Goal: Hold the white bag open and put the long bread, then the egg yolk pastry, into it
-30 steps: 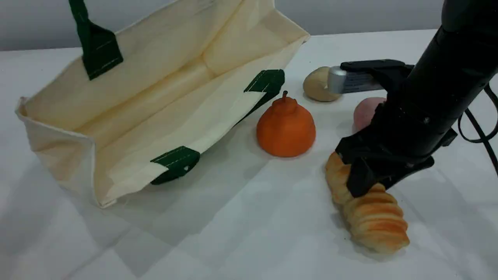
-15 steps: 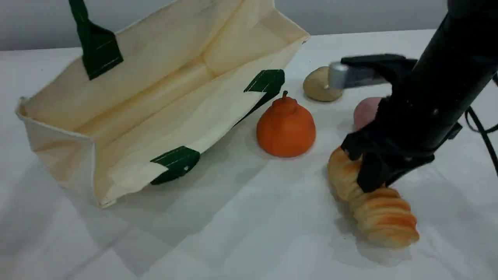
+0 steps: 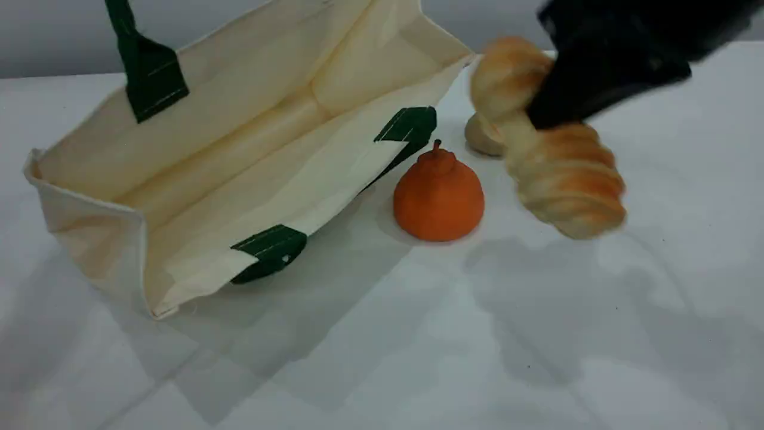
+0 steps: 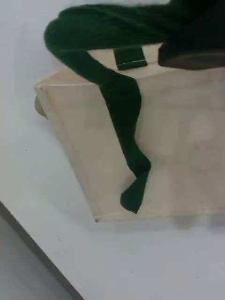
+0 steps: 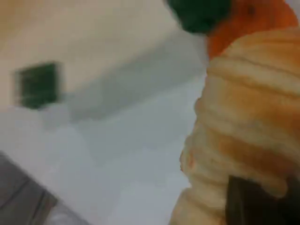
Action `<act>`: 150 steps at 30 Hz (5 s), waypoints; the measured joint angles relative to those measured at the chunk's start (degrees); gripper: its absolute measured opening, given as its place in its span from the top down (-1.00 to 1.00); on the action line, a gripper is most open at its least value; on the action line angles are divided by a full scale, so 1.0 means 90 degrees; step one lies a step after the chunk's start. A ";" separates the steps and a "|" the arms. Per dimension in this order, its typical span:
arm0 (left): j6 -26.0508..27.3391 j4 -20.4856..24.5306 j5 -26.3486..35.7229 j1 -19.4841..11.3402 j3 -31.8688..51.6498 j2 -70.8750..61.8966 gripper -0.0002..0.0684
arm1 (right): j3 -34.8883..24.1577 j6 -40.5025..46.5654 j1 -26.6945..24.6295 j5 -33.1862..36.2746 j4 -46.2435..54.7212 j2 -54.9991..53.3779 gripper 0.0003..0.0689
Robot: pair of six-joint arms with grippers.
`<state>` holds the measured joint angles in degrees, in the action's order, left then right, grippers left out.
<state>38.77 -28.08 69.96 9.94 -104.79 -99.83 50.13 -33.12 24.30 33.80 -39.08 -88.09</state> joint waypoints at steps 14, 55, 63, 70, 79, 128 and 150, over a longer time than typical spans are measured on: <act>-0.0022 -0.0013 0.0000 0.0000 0.0000 0.0000 0.75 | 0.0246 -0.1733 0.0601 -0.0022 -0.3412 -0.0152 0.79; -0.0022 -0.0069 0.0000 0.0000 0.0000 0.0010 0.75 | 0.1790 -0.4352 0.0606 -0.0150 -0.6780 -0.3243 0.48; -0.0022 -0.0069 0.0008 0.0000 0.0000 0.0010 0.75 | 0.1899 -0.4238 0.0606 0.0553 -0.6740 -0.3273 -0.32; -0.0022 -0.0038 -0.0004 0.0000 0.0000 0.0010 0.75 | 0.2043 -0.4147 0.0529 0.1028 -0.6743 -0.3143 -0.57; -0.0022 0.0037 0.0002 0.0000 0.0000 0.0010 0.75 | 0.2043 -0.3092 -0.0077 0.1249 -0.4698 -0.2408 -0.51; -0.0222 0.0740 0.0002 -0.0006 0.0006 0.0438 0.75 | 0.3029 -0.2201 -0.1303 -0.1358 -0.2465 -0.4135 -0.50; -0.0222 0.0746 0.0002 -0.0006 0.0006 0.0438 0.75 | 0.3181 -0.2179 -0.1303 -0.1581 -0.2635 -0.4669 -0.50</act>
<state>36.77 -21.37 69.98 9.89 -104.74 -95.89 78.76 -52.73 12.57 19.57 -62.79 -130.12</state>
